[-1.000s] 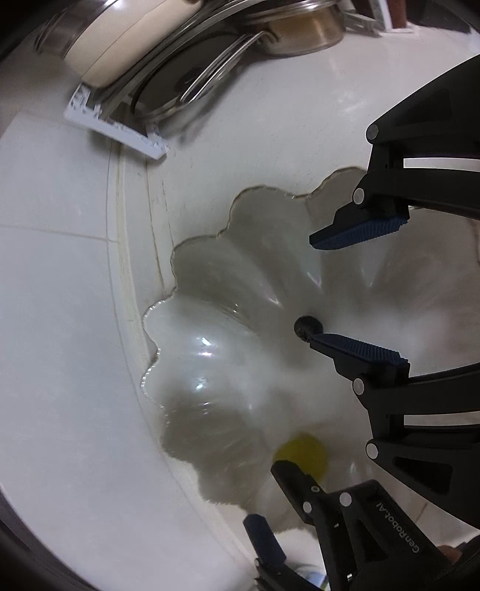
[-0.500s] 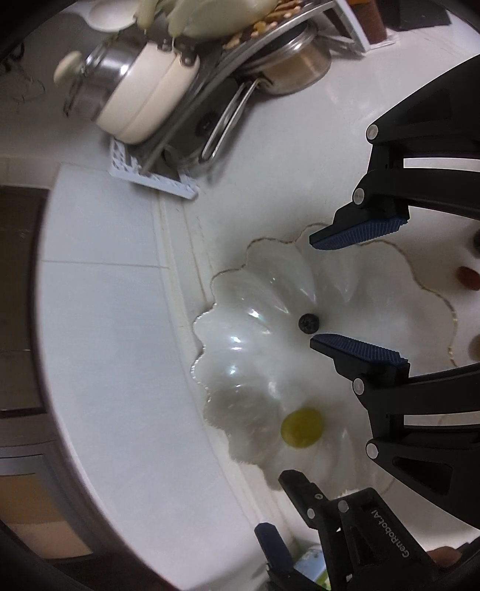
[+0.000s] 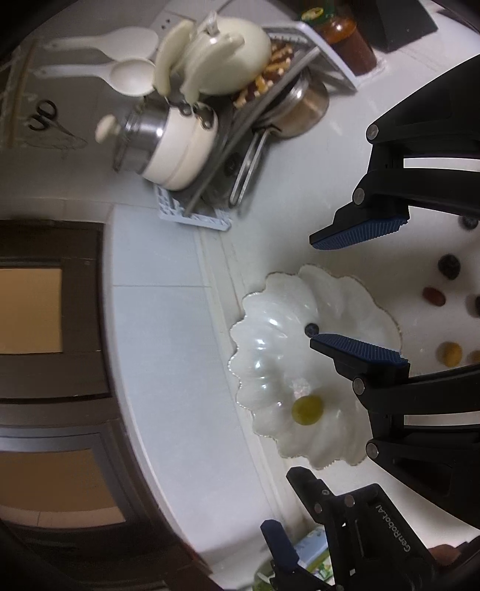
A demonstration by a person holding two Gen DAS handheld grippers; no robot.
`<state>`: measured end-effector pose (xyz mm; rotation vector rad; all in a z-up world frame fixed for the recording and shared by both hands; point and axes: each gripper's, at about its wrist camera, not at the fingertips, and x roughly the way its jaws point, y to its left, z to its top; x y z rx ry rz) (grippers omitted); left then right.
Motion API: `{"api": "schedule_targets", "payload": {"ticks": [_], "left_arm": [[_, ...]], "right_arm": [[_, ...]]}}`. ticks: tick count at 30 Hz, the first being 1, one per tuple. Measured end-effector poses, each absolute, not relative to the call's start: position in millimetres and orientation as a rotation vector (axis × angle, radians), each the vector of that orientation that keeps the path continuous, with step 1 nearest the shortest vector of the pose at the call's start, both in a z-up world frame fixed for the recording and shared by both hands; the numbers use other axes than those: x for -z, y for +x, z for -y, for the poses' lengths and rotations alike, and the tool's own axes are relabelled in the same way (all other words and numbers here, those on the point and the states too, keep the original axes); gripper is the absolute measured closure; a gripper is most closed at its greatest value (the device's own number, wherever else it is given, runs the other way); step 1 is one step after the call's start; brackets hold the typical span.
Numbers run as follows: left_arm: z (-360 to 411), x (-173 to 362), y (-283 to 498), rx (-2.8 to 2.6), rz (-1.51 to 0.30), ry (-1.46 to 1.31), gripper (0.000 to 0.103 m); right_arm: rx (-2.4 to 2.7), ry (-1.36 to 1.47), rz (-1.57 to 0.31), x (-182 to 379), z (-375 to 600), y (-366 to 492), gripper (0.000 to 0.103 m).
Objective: Organize fruits
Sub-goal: 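Raise both open tools out of the bowl and back away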
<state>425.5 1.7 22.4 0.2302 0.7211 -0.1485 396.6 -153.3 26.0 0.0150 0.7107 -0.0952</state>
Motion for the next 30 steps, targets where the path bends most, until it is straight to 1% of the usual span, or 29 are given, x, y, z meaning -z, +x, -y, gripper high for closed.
{"api": "schedule_targets", "payload": {"ticks": [15,30], "left_arm": [[14.1,-60.4,345.1,0.171,-0.608,0.212,0.032],[19.0,-77.8,281.7,0.230,-0.539,0.185,0.032]], "right_arm": [[0.070,0.010,-0.605,-56.0,161.6,313.0,0.054],[0.091,0.036,-0.513,-72.4,172.0,246.7,0.054]]}}
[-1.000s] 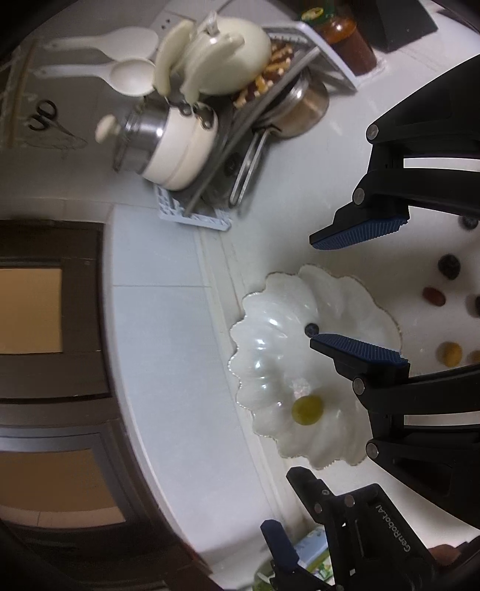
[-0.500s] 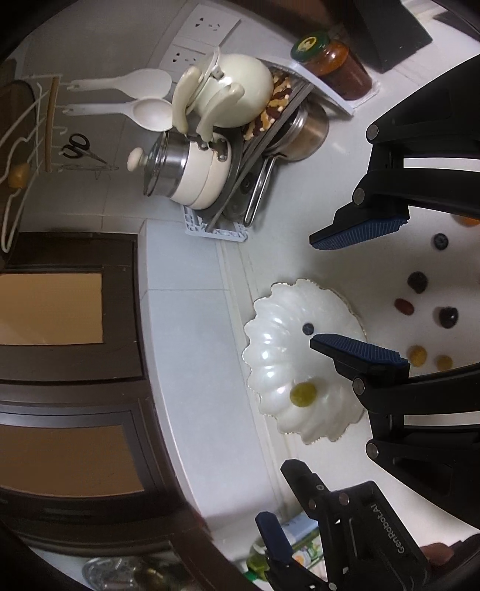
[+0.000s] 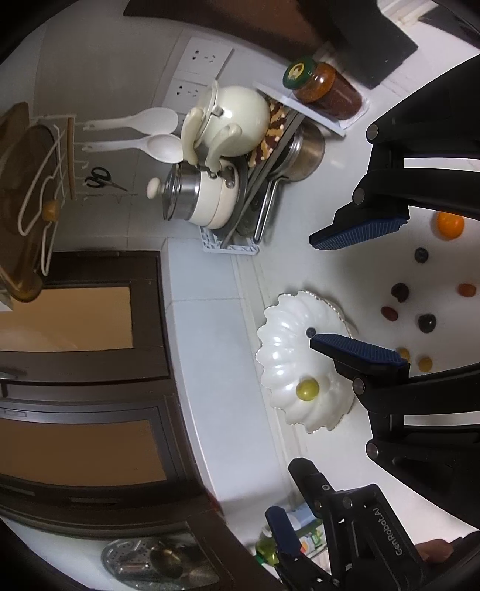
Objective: Organize fruits
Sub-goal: 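Raise both open tools out of the bowl and back away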
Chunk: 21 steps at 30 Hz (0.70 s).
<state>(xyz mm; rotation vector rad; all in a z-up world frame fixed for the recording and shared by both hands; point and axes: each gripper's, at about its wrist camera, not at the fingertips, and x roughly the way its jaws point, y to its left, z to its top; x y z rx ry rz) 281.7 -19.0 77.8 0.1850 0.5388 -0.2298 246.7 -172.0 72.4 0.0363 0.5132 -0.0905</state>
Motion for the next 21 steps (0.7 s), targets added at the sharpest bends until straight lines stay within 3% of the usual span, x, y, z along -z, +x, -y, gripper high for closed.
{"api": "schedule_targets", "payload": {"ticks": [21], "left_arm": [[18.6,-74.1,234.7,0.302,-0.483,0.195,0.032]], "right_arm": [[0.107,0.105,-0.505,-55.9,172.4,200.0,0.054]]}}
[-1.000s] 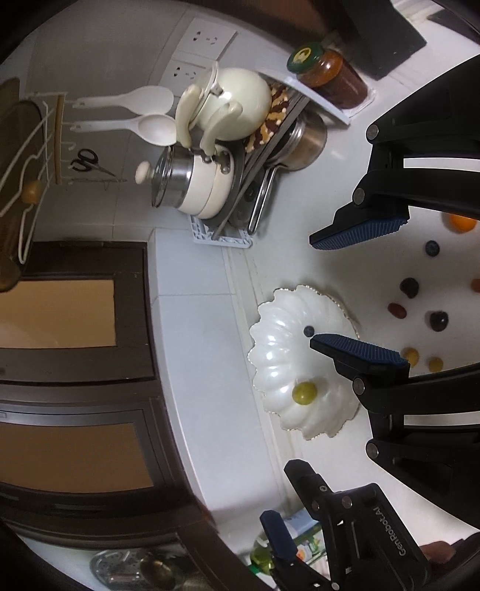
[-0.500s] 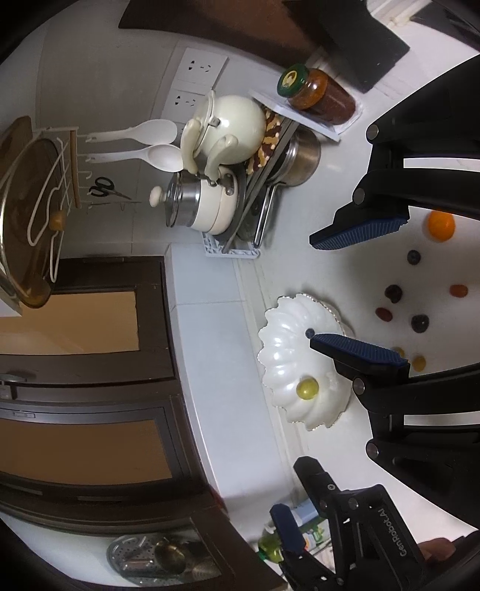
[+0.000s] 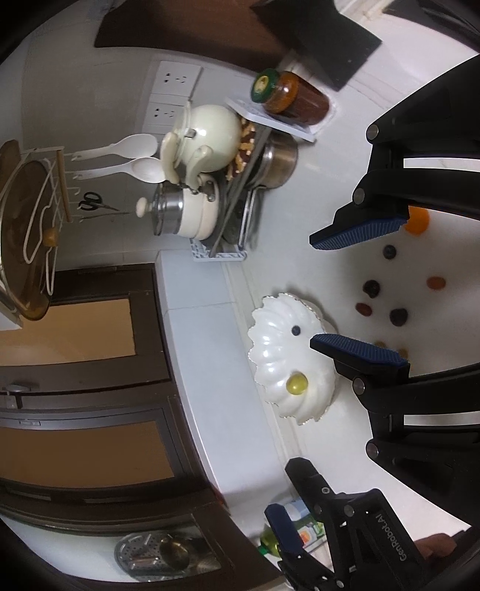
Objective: Organize fruits
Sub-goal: 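Raise both open tools out of the bowl and back away, then grasp a small yellow-brown fruit with left gripper while right gripper grasps a reddish-brown date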
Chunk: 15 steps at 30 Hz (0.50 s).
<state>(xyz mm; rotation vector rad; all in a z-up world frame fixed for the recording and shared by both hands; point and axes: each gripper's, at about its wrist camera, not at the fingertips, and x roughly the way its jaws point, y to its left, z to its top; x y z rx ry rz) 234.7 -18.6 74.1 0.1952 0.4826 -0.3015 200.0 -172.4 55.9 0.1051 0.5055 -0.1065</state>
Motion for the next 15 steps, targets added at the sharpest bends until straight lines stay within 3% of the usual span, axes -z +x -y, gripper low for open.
{"api": "schedule_targets", "payload": {"ticks": [15], "left_arm": [[18.6,-40.5,228.8,0.346,-0.508,0.216,0.032]], "right_arm": [[0.176,0.137,-0.548,-18.0,168.0,182.6,0.054]]}}
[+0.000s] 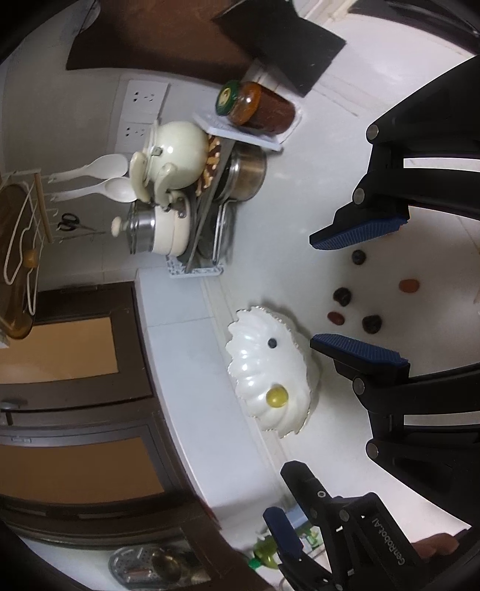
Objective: Organize fruits
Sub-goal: 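Grasp a small yellow-brown fruit with left gripper while right gripper grasps a reddish-brown date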
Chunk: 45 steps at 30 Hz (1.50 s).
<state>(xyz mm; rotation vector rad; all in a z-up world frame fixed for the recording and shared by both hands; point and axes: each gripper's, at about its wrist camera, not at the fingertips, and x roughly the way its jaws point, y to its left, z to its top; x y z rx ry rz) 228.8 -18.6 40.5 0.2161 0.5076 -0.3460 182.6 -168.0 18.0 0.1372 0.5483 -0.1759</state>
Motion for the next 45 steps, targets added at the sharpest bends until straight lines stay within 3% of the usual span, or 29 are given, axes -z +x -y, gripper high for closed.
{"api": "schedule_targets", "payload": {"ticks": [45], "left_arm": [[34.7,110.3,280.5,0.494,-0.777,0.338,0.034]], "right_arm": [[0.306,0.166,-0.817,119.0,157.9,223.0,0.054]]}}
